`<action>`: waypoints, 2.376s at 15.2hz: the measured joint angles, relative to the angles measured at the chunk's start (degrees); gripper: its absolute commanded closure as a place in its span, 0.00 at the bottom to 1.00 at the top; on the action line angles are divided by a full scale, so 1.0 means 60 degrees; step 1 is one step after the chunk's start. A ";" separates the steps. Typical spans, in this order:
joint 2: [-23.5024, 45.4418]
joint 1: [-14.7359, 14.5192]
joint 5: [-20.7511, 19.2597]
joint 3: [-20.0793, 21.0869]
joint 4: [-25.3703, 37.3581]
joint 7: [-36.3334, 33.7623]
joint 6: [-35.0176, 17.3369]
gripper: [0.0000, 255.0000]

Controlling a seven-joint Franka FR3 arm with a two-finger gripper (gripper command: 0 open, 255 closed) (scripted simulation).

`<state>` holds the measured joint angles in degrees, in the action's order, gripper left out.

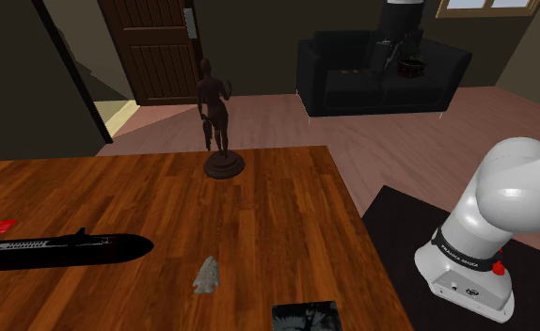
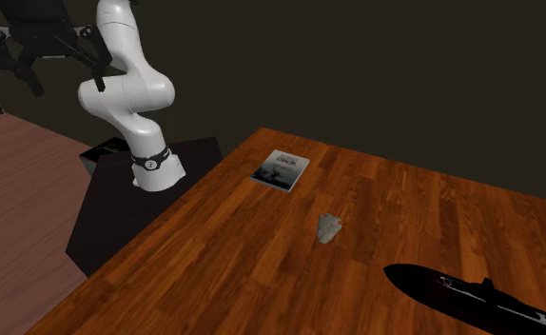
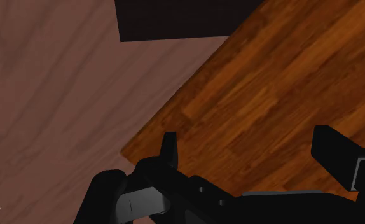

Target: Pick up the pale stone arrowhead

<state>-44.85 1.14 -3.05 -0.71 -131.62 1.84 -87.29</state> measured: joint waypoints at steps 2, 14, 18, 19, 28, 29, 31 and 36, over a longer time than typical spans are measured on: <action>0.0008 -0.0013 0.0060 0.0074 -0.0053 -0.0111 -0.0047 0.00; 0.0932 -0.0495 0.1666 0.2235 -0.1415 -0.3070 -0.2117 0.00; 0.1793 -0.0603 0.2084 0.2988 -0.1519 -0.4034 -0.3069 0.00; 0.2024 -0.0645 0.2192 0.3212 -0.1533 -0.4319 -0.3315 0.00; 0.4593 -0.0674 0.2356 0.4904 -0.0760 -0.6742 -0.5109 0.00; 0.4921 -0.0673 0.2287 0.5092 -0.0632 -0.7056 -0.5308 0.00; 0.5712 -0.0641 0.2028 0.5443 -0.0263 -0.7720 -0.5692 0.00; 0.7743 -0.0739 0.0985 0.5978 0.0728 -0.9422 -0.6507 0.00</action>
<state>1.61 -3.29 2.86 35.16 -127.25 -54.69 -126.33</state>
